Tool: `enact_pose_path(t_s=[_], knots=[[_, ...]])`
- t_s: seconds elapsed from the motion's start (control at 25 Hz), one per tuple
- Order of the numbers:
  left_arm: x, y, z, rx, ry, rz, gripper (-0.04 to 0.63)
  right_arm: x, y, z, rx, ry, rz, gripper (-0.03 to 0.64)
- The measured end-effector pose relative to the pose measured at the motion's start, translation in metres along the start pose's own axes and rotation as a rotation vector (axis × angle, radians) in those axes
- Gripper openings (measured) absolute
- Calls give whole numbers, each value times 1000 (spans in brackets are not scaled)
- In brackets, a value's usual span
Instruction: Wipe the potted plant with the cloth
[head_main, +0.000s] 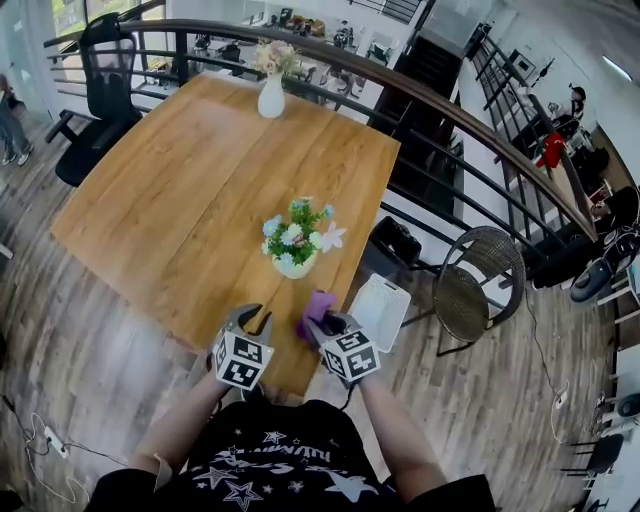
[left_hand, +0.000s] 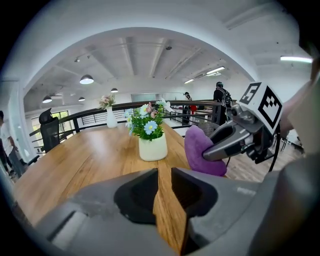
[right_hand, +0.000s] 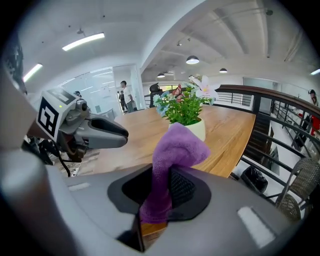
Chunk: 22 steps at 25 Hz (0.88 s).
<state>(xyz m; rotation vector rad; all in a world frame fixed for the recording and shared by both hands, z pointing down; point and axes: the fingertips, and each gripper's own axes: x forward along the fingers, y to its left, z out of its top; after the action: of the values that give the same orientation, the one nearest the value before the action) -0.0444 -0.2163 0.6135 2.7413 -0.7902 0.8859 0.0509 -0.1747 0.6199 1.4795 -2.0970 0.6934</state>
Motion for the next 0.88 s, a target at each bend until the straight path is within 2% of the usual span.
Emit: enact_pose_path(t_s=[0.24, 0.6, 0.88], knots=[[-11, -17, 10, 17, -16, 79, 3, -27, 3, -2, -34, -17, 52, 83], [-39, -75, 5, -94, -36, 172, 2, -80, 8, -30, -32, -53, 137, 78], [-74, -131, -9, -134, -58, 238, 2, -134, 23, -59, -69, -98, 194, 78]])
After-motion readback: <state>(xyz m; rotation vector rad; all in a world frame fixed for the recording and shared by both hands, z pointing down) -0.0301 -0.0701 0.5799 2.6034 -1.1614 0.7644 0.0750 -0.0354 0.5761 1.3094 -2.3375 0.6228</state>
